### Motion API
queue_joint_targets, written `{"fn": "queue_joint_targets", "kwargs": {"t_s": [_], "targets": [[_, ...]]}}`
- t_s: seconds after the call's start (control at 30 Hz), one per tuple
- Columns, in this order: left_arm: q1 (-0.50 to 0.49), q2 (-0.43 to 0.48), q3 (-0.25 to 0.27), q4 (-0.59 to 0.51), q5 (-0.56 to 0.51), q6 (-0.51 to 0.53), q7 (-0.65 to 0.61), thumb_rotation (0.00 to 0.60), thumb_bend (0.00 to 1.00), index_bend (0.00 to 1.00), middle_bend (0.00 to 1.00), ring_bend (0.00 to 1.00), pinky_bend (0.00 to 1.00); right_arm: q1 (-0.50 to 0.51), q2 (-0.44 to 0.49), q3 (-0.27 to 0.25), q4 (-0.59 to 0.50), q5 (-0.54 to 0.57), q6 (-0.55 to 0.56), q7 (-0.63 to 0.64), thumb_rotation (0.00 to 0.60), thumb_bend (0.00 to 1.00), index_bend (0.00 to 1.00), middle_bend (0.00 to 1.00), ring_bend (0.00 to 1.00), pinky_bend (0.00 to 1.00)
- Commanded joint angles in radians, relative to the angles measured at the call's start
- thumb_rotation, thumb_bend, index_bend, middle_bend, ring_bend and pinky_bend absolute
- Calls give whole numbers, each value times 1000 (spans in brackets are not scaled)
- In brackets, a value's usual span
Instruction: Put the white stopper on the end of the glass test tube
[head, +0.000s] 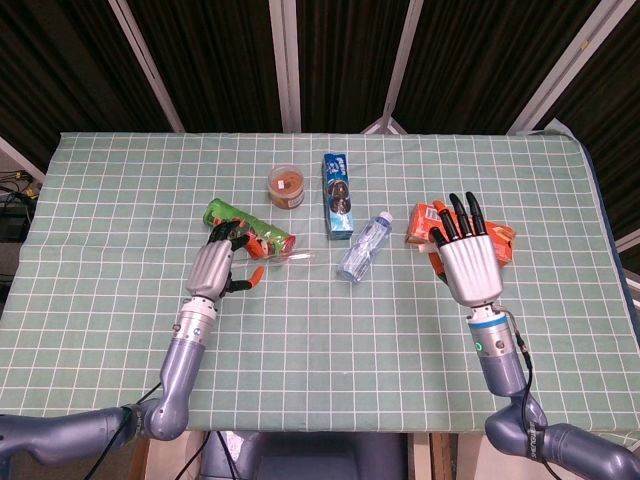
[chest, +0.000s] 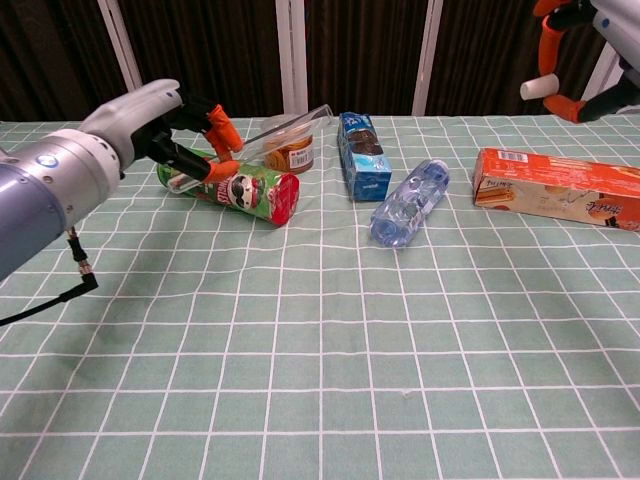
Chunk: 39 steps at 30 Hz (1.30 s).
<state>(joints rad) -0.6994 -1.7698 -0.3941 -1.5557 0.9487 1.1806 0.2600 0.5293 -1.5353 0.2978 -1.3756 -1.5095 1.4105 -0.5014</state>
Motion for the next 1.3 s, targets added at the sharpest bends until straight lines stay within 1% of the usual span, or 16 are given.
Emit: {"fn": "queue_joint_targets", "kwargs": {"t_s": [0.03, 0.27, 0.43, 0.63, 0.93, 1.3], "targets": [[-35, -40, -30, 30, -31, -10, 10, 600, 669, 579, 499, 99, 0, 29, -21, 12, 21, -20, 5, -24, 600, 442, 614, 226, 117, 84], [-82, -114, -82, 63, -98, 0, 21, 600, 669, 574, 501, 99, 0, 91, -92, 15, 80, -49, 2, -65, 600, 441, 614, 225, 117, 74], [-102, -152, -103, 83, -133, 10, 25, 600, 669, 573, 502, 99, 0, 120, -148, 13, 118, -50, 2, -71, 600, 442, 614, 225, 117, 73], [-126, -191, -125, 98, -164, 22, 31, 600, 669, 573, 503, 99, 0, 140, -190, 12, 147, -45, 4, -74, 600, 442, 614, 225, 117, 73], [-143, -225, -133, 89, -200, 51, 65, 600, 669, 573, 505, 99, 0, 155, -205, 16, 170, -33, 6, -80, 600, 442, 614, 225, 117, 73], [-150, -238, -134, 70, -205, 70, 81, 600, 669, 573, 506, 99, 0, 163, -208, 8, 169, -25, 5, -83, 600, 442, 614, 225, 117, 73]]}}
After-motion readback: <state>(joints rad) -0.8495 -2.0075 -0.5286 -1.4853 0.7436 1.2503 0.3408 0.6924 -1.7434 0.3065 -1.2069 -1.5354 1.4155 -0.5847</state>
